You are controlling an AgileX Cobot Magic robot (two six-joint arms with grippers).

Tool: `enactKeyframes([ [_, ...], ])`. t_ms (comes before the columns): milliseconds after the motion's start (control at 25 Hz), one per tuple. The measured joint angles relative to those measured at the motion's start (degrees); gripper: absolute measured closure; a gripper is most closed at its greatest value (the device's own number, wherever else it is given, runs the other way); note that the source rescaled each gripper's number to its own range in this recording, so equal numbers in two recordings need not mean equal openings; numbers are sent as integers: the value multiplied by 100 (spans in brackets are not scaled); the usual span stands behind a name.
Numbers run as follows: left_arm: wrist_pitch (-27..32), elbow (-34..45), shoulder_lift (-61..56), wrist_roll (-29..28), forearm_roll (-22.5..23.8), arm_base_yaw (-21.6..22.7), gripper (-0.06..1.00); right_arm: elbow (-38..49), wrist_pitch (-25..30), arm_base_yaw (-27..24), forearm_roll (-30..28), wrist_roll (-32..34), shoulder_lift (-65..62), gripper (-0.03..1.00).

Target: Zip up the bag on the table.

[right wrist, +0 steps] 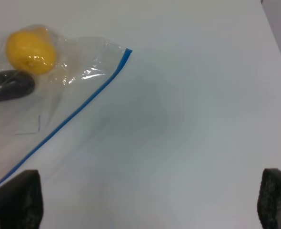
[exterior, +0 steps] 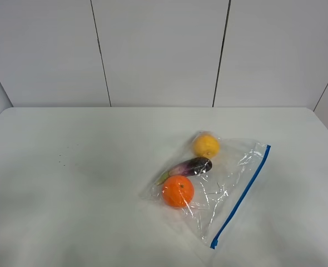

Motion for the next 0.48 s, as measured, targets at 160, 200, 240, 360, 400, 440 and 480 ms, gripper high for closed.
enactKeyframes([
  [160, 0, 0, 0, 0, 0, 0, -6, 118, 87, 100, 13, 0, -171, -3],
  [200, 0, 0, 0, 0, 0, 0, -6, 132, 103, 146, 13, 0, -223, -3],
  [240, 0, 0, 0, 0, 0, 0, -6, 135, 108, 190, 19, 0, -276, -3],
  [360, 0, 0, 0, 0, 0, 0, -6, 135, 103, 266, 19, 0, -460, -3],
  [400, 0, 0, 0, 0, 0, 0, -6, 135, 98, 266, 19, 0, -515, -3],
  [440, 0, 0, 0, 0, 0, 0, -6, 135, 98, 266, 19, 0, -586, -3],
  [480, 0, 0, 0, 0, 0, 0, -6, 135, 98, 266, 19, 0, -665, -3],
])
